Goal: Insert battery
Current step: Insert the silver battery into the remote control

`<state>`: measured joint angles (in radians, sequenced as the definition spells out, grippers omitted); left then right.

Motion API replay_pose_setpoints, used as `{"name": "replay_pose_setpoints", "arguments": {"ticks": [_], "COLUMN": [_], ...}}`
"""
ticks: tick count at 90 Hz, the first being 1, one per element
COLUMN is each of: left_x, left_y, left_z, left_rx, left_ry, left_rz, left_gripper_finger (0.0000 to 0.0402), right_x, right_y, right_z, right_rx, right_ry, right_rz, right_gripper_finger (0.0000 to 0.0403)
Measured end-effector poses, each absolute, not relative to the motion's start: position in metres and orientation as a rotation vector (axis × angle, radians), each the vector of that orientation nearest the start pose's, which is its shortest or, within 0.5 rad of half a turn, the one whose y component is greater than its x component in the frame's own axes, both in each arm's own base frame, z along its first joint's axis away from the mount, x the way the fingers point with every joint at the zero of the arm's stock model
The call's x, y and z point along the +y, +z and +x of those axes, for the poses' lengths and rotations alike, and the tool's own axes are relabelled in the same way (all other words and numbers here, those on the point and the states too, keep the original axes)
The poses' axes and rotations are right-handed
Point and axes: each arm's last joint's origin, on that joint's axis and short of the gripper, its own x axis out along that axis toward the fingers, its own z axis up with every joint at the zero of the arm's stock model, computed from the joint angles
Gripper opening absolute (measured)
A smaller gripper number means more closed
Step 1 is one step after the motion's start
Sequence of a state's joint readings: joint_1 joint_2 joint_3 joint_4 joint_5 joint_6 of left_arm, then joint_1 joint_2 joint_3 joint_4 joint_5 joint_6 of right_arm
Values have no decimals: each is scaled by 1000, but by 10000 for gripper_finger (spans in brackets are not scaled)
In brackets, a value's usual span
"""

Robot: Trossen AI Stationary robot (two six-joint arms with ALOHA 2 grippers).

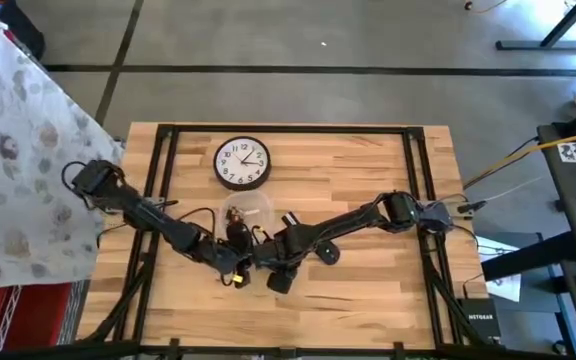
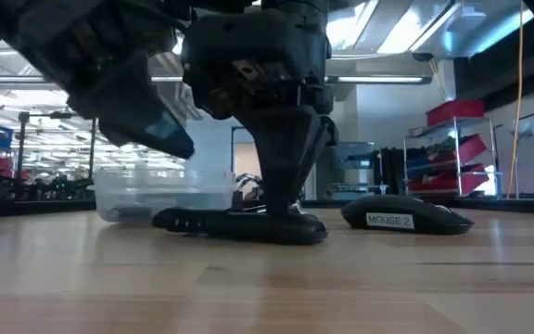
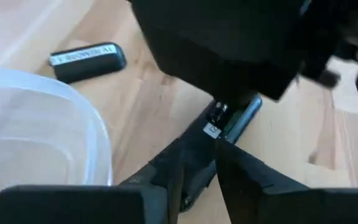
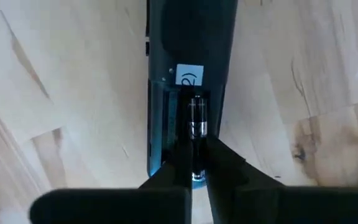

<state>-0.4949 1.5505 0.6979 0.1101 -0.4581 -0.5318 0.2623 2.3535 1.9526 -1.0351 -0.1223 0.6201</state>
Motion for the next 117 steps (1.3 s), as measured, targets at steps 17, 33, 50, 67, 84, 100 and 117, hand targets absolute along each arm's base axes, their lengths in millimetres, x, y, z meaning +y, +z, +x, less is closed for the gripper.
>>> {"name": "replay_pose_setpoints", "arguments": {"ticks": [17,33,50,67,84,100,117], "left_x": [-138,-149,-157,-158,-155,-152,-149], "left_y": [156,159,163,156,152,143,125], "left_z": [257,255,253,254,258,268,277], "left_rx": [662,622,589,596,584,552,566], "left_ry": [86,49,28,52,92,95,103], "left_rz": [-179,-225,-304,-291,-295,-286,-282], "left_gripper_finger": [75,75,75,75,75,75,75], "right_x": [133,142,158,155,152,143,145], "right_y": [155,155,154,154,167,172,168], "right_z": [451,450,450,453,449,449,448], "right_rx": [1473,1455,1442,1409,1450,1475,1512], "right_ry": [-54,45,183,174,81,-21,15], "right_rz": [346,276,279,276,280,336,382], "right_gripper_finger": [1,1,1,1,1,1,1]}}
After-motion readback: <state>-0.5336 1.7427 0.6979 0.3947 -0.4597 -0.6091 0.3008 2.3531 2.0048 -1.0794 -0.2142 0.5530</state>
